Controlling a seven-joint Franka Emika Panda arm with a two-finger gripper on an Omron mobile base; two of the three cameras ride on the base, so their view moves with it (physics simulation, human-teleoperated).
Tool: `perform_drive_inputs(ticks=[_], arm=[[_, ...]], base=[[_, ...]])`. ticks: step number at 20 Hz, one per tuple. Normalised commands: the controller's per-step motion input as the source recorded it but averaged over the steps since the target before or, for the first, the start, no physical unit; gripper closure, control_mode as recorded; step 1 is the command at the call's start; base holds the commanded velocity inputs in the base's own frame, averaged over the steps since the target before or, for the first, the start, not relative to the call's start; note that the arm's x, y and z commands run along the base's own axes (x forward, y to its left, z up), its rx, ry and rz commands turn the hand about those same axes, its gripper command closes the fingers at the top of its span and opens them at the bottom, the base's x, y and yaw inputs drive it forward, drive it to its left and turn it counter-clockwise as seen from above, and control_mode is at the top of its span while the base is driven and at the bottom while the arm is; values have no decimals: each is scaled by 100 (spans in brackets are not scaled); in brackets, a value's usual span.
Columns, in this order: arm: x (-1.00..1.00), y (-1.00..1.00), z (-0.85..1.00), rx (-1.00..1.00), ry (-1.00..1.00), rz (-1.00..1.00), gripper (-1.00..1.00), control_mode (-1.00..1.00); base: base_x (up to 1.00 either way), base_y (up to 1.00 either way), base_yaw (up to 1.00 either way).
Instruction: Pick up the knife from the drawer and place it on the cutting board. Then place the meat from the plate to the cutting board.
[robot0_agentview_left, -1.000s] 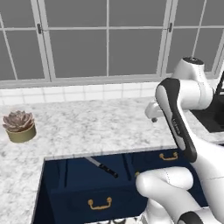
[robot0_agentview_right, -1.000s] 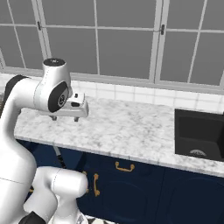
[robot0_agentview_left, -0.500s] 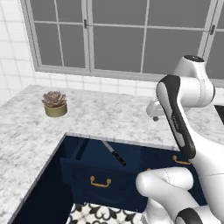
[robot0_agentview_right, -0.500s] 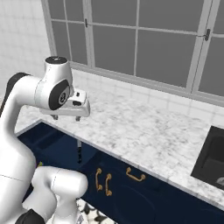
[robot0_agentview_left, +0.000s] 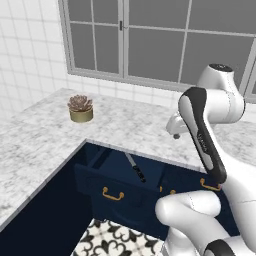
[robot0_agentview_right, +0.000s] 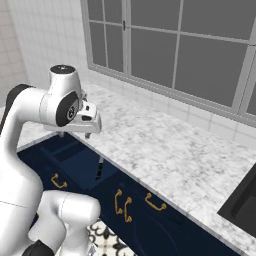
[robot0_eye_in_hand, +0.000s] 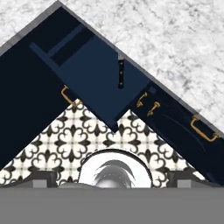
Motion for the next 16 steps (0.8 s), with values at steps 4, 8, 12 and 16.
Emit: perform_drive_inputs(ticks=[4,8,12,16], arm=[[52,10,-59,0,9,-1,-100,-100],[74,32,-100,0,20,-9,-100,-100],[54,46,-100,4,30,-6,-100,-100],[46,48,-100,3,23,-12,-100,-100]], base=[[0,0,0],[0,0,0],[0,0,0],[0,0,0]])
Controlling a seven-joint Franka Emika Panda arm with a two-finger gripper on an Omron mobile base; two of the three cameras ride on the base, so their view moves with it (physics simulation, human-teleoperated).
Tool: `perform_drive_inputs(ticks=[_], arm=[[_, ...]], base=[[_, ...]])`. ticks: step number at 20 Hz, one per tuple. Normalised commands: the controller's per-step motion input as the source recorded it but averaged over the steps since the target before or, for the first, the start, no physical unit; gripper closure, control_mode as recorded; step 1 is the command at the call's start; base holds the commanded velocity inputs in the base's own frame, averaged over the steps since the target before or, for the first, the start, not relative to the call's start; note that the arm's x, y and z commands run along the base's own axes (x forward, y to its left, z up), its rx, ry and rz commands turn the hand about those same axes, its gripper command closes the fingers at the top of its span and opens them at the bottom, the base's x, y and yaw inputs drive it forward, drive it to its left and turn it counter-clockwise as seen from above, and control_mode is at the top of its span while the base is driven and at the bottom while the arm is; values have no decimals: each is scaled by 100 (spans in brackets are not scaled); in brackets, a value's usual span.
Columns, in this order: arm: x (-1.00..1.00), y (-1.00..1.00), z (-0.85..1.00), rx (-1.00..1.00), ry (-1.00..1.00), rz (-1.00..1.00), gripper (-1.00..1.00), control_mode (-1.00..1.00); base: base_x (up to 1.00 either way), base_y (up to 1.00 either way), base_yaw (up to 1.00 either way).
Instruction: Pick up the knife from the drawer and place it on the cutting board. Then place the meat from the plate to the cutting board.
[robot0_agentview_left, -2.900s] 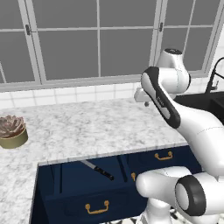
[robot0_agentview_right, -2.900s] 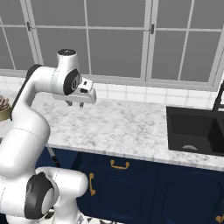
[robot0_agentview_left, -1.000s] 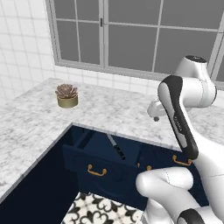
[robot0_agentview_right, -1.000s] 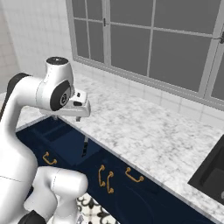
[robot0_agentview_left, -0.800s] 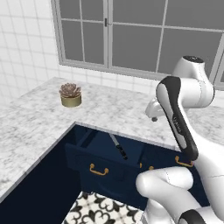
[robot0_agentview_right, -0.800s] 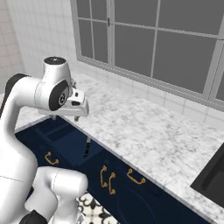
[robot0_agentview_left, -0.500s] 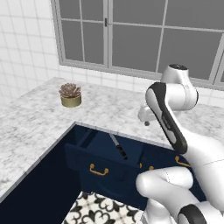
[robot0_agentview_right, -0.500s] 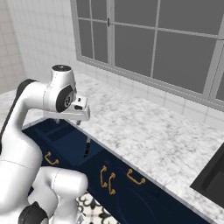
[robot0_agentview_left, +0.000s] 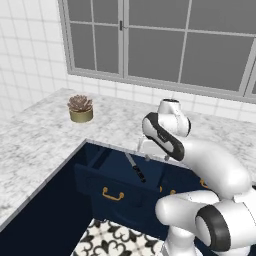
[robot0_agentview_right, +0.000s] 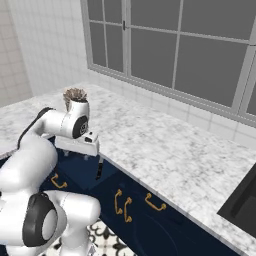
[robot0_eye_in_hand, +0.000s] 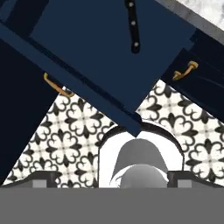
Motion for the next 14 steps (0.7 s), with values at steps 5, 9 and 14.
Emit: perform_drive_inputs(ticks=[5,9,14], arm=[[5,73,-85,0,10,-33,-100,-100],[23,17,-52,-1,4,-22,-100,-100],[56,0,-64,1,11,-22,-100,-100]], base=[[0,0,0],[0,0,0],[0,0,0]])
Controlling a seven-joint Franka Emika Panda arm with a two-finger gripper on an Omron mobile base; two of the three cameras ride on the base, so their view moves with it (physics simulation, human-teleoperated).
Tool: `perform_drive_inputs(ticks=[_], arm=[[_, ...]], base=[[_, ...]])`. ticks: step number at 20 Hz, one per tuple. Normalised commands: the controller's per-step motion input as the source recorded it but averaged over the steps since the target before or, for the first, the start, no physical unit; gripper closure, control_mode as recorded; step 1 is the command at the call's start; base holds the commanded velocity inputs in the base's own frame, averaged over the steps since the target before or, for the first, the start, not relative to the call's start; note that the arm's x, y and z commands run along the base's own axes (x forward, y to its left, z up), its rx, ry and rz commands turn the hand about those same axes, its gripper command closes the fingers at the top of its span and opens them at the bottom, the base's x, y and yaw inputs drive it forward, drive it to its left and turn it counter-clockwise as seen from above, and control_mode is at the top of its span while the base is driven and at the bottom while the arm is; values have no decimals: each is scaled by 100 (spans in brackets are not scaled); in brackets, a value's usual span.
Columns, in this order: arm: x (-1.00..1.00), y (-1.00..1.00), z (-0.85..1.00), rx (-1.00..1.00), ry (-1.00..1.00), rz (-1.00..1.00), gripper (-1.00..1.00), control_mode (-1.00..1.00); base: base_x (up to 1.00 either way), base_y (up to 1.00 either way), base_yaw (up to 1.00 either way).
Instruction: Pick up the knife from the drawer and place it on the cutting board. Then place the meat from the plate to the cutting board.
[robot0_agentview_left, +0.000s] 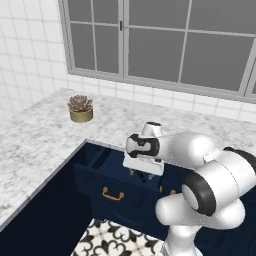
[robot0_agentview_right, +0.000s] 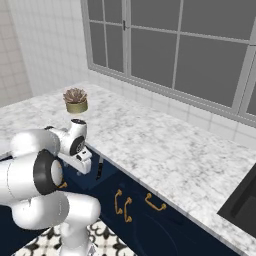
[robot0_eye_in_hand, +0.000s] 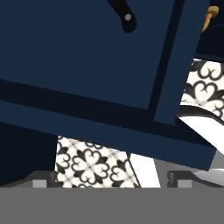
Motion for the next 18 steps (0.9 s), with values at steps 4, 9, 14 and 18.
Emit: perform_drive_inputs(ticks=[4,9,14,18], arm=[[54,0,-51,0,9,-15,-100,-100],[52,0,-19,0,2,0,-100,-100],[37,0,-25,0,1,0,-100,-100],[35,2,-51,-5,1,2,-100,-100]], base=[[0,0,0],[0,0,0],[0,0,0],[0,0,0]])
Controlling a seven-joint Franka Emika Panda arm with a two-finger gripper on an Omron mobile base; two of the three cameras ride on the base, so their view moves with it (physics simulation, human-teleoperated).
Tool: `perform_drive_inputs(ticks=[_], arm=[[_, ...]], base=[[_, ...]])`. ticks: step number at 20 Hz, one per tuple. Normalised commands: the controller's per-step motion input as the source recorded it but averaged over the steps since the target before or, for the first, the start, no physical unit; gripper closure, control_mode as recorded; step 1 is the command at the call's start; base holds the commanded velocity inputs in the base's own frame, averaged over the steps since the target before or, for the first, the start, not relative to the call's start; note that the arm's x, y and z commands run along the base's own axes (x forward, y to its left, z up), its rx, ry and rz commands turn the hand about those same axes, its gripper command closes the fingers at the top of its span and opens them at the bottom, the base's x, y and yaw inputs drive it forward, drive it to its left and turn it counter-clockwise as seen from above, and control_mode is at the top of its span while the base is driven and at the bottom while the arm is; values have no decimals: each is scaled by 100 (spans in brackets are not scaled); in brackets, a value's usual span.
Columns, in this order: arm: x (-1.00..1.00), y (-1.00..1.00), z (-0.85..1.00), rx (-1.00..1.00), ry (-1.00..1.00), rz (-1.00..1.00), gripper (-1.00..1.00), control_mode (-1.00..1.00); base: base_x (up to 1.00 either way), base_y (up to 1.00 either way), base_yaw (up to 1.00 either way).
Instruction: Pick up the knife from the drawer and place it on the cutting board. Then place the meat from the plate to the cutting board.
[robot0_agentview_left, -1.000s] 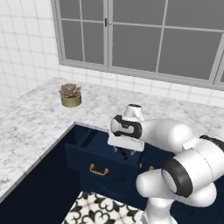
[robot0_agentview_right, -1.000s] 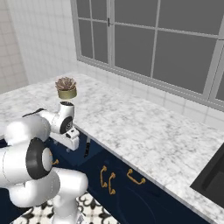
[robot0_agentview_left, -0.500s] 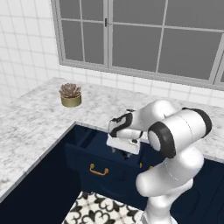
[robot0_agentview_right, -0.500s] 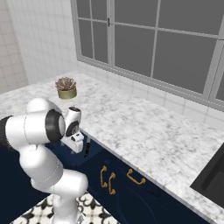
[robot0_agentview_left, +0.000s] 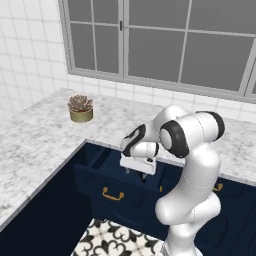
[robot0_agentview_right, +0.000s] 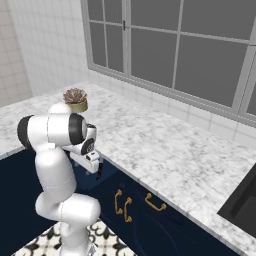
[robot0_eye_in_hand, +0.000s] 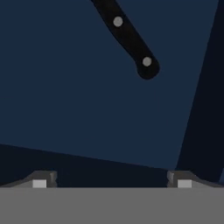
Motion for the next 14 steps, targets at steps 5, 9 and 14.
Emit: perform_drive_inputs(ticks=[5,9,14], arm=[[15,4,-51,-6,0,1,-100,-100],[-5,5,-21,-1,0,2,-100,-100],[-18,9,-5,0,0,8,-100,-100]], base=[[0,0,0],[0,0,0],[0,0,0]])
